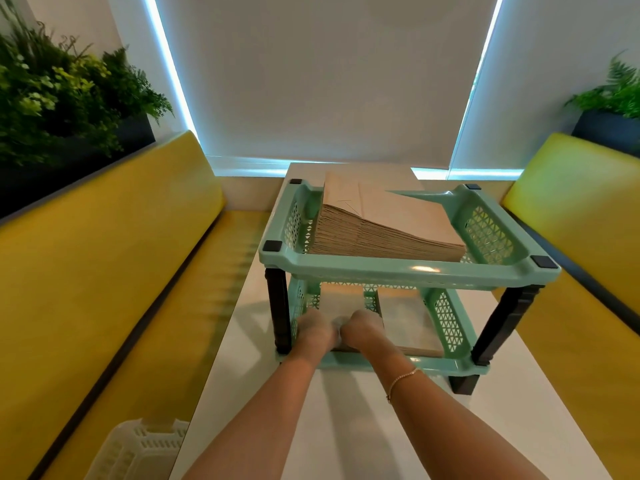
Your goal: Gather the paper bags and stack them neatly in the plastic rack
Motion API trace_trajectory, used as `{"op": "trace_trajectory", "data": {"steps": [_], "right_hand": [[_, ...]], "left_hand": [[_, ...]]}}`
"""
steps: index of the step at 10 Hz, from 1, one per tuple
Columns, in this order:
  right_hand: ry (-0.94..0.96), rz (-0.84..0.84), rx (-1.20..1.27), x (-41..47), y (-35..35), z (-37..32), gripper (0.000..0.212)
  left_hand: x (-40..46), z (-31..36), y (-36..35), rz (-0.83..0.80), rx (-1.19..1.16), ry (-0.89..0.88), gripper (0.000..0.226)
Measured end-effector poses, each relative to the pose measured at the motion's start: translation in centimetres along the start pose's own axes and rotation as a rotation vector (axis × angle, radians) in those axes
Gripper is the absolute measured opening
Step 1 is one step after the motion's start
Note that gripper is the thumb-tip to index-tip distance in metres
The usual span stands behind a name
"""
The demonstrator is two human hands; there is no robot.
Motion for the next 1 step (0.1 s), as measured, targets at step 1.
{"op": "trace_trajectory", "data": {"steps": [1], "right_hand": [[-0.03,0.042,0.065,-0.82,0.96,0.35,0.038]], "left_hand": [[-0.81,0.02,0.16,0.02,-0.145,-0.033,0.036]]}}
Point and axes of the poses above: each hand's wrist, its own x-axis towards the middle knuckle, its own y-axis out of the back of the hand, z = x × y, the point moved 10 cm from there along x, towards the middle knuckle, and after that the axes turned 13 degrees about -x, right-handed, at the moved point
